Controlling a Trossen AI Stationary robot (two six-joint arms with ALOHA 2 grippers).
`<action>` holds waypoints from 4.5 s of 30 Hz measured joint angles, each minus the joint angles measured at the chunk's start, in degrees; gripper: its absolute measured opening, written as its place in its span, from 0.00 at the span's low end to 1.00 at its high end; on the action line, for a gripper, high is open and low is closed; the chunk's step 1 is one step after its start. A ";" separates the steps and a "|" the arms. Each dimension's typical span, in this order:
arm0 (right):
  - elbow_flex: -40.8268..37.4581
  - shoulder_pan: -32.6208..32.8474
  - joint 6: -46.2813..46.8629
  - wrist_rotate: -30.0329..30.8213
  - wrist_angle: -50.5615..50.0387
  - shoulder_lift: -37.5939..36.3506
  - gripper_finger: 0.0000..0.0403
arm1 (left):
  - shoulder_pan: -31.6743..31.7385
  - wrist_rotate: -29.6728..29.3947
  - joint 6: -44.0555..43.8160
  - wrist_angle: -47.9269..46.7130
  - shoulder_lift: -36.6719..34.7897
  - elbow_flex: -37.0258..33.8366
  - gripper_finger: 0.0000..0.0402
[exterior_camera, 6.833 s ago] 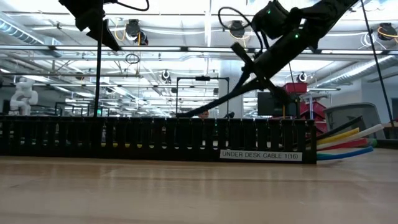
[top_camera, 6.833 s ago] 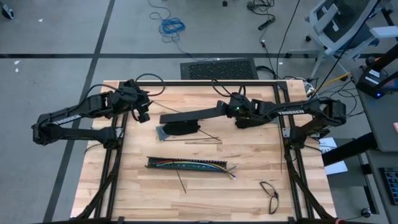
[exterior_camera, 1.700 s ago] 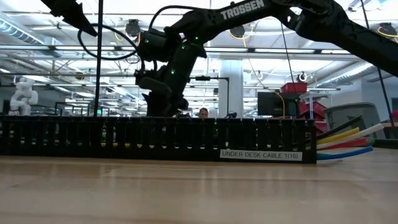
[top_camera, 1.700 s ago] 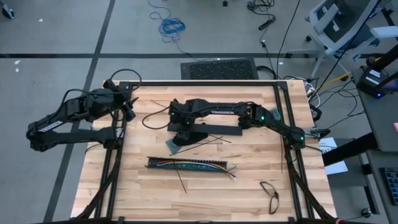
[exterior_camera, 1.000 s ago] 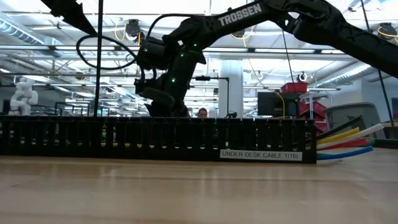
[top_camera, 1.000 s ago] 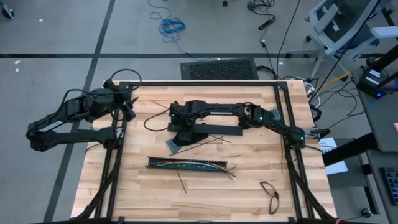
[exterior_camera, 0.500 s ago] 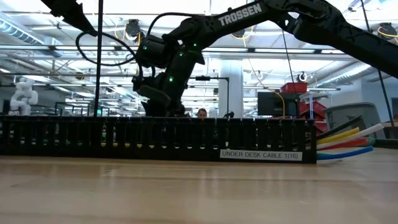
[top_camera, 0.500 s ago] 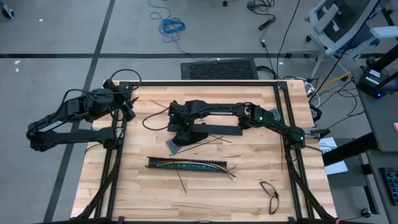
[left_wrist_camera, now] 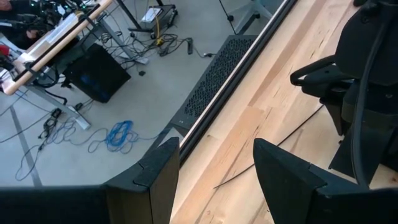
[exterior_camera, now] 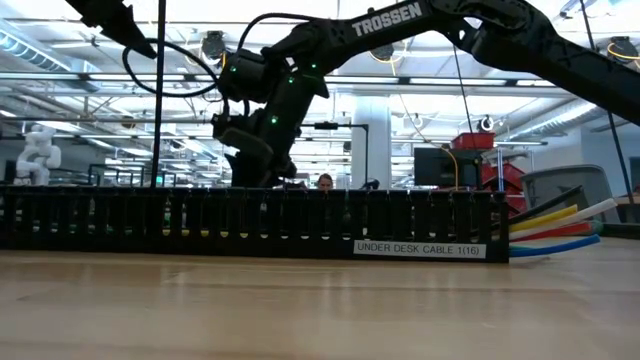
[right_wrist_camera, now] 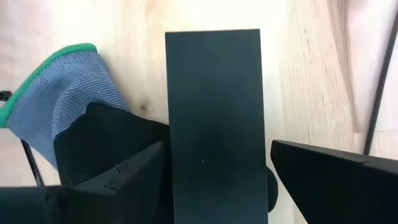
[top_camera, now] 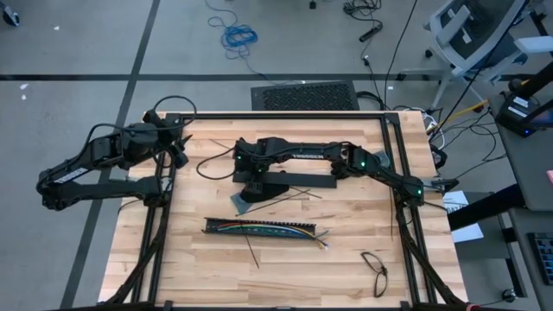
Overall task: Ziptie cables
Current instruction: Close the cable duct
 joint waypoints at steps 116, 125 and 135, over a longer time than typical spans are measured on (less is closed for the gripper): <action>2.62 -0.44 0.92 -11.93 -18.76 -3.82 0.58 | -0.01 -0.01 -0.07 -0.26 0.02 0.00 0.50; 2.62 0.97 0.62 -11.65 -19.68 -3.82 0.57 | -0.02 0.00 0.11 -0.26 0.02 0.00 0.50; 2.60 2.01 0.70 -11.13 -21.22 -7.19 0.57 | -0.02 -0.02 0.33 -0.39 0.02 0.00 0.50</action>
